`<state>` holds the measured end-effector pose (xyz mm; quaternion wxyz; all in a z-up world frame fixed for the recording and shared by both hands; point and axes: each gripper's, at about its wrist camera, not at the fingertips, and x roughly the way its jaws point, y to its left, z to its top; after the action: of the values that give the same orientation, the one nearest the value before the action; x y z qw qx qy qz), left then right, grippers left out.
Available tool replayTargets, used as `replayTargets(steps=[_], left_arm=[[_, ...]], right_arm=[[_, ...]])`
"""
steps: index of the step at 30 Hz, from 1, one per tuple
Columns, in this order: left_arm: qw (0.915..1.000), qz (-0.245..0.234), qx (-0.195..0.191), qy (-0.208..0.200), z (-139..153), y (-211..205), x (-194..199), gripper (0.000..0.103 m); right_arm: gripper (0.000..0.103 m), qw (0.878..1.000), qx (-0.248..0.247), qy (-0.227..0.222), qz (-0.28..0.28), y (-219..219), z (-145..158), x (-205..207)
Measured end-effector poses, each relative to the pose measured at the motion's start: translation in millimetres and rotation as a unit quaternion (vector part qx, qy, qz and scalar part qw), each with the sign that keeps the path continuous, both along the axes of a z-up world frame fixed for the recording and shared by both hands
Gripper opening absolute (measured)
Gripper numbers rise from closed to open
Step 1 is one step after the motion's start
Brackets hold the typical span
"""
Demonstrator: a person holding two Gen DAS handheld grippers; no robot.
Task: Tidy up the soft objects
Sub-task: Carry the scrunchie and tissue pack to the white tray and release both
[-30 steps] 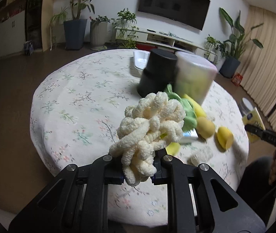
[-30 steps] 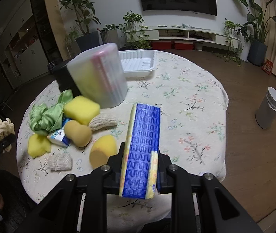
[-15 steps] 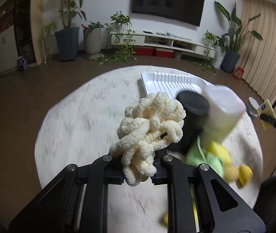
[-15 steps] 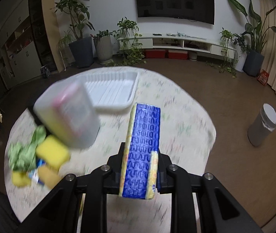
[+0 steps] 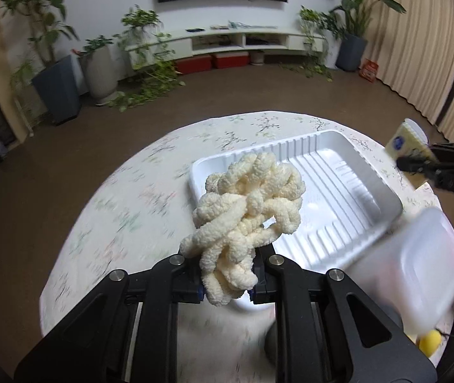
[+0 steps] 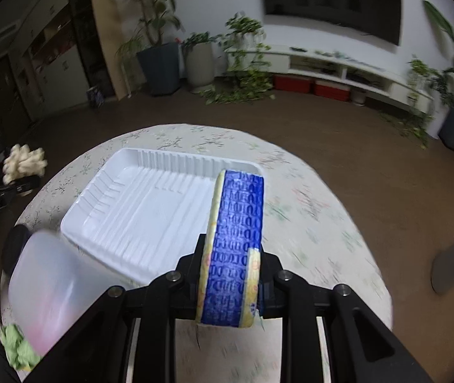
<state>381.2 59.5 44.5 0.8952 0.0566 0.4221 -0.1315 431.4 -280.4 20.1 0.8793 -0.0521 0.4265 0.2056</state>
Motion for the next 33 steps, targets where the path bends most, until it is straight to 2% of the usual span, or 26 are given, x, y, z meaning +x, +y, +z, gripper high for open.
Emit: replayTargets(steps=[3,8,12,15,20,23,25,26,30,33], left_arm=[[0.9997,-0.019,0.003,0.014,-12.5,-10.9,21.9,0.016],[0.9971,-0.055,0.024,0.047,-46.8,-30.0,33.7,0.016],[0.9961,-0.051,0.014,0.071,-63.2,-32.0,39.1,0.019],[0.9952,-0.047,0.027,0.081,-73.0,-31.2,38.2,0.02],[0.9953,-0.039,0.025,0.085,-76.5,-26.2,39.7,0.022],[0.9954,-0.039,0.025,0.084,-75.6,-27.2,39.1,0.031],[0.9956,-0.042,0.022,0.081,-74.6,-29.6,38.7,0.044],[0.9958,-0.043,0.021,0.078,-73.5,-30.9,37.9,0.053],[0.9968,-0.039,0.015,0.069,-66.6,-30.5,35.3,0.064],[0.9978,-0.029,0.005,0.059,-58.0,-26.3,35.7,0.065]], right_arm=[[0.026,1.0,-0.008,0.019,0.022,19.2,-14.0,21.3],[0.026,0.997,-0.024,0.049,0.049,43.3,-43.4,45.7],[0.026,0.996,-0.029,0.065,0.059,50.8,-62.5,56.7],[0.026,0.995,-0.035,0.073,0.06,52.1,-73.1,61.4],[0.027,0.995,-0.031,0.07,0.057,49.2,-75.2,63.7],[0.031,0.995,-0.037,0.062,0.061,52.1,-74.0,60.7],[0.043,0.996,-0.038,0.056,0.062,52.3,-71.2,57.2],[0.043,0.996,-0.037,0.053,0.062,52.6,-69.2,57.0],[0.046,0.997,-0.036,0.034,0.064,50.8,-56.6,50.5],[0.048,0.997,-0.033,0.018,0.064,47.5,-46.4,45.5]])
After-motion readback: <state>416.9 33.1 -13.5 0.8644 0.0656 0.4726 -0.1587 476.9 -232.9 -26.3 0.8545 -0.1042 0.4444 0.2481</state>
